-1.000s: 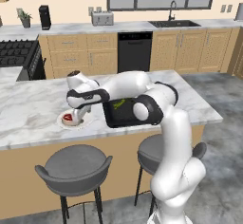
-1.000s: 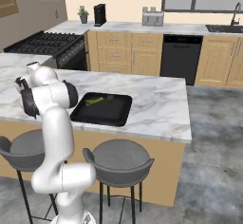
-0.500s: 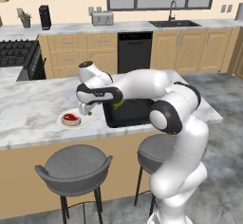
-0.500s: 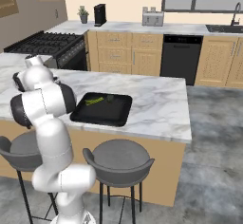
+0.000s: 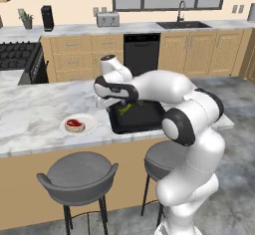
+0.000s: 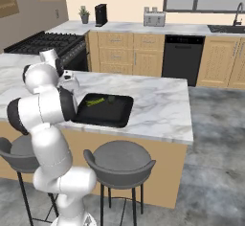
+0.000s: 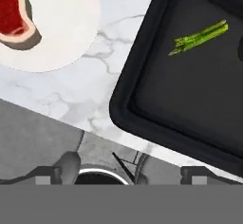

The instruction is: Create a steak meal by picking up the steak and asparagus from the tray and placing them on the plate. Leave the bell pepper on the tray.

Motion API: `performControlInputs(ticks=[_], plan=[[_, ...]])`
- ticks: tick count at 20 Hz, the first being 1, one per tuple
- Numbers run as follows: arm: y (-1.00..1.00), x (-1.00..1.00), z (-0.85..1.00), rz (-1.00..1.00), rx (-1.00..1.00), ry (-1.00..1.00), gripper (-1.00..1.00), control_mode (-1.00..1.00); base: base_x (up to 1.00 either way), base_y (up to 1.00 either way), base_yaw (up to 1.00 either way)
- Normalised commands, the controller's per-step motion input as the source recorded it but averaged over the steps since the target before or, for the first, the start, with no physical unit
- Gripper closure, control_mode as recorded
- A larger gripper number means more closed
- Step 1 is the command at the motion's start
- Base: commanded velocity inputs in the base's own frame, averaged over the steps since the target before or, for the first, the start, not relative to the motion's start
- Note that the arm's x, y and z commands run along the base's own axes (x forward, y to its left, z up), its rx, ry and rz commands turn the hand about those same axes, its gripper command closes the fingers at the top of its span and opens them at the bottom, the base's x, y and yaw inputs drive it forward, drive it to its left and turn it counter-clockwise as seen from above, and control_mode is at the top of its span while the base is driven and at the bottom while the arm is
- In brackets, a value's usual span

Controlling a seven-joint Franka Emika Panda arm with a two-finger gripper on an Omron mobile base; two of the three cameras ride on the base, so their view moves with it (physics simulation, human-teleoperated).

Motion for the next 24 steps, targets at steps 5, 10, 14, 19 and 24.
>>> performControlInputs(ticks=[5,10,14,19,24], plan=[[-0.96,0.31,-0.18,-0.44,0.05,0.00,-1.00,-1.00,0.00,0.00,0.00],[-0.52,0.60,-0.10,-0.35,0.07,0.00,-1.00,-1.00,0.00,0.00,0.00],[-0.13,0.59,-0.24,-0.34,0.08,0.00,-1.00,-1.00,0.00,0.00,0.00],[0.00,0.48,-0.22,-0.26,0.10,0.00,-1.00,-1.00,0.00,0.00,0.00],[0.00,0.41,-0.31,-0.13,0.05,0.00,-1.00,-1.00,0.00,0.00,0.00]])
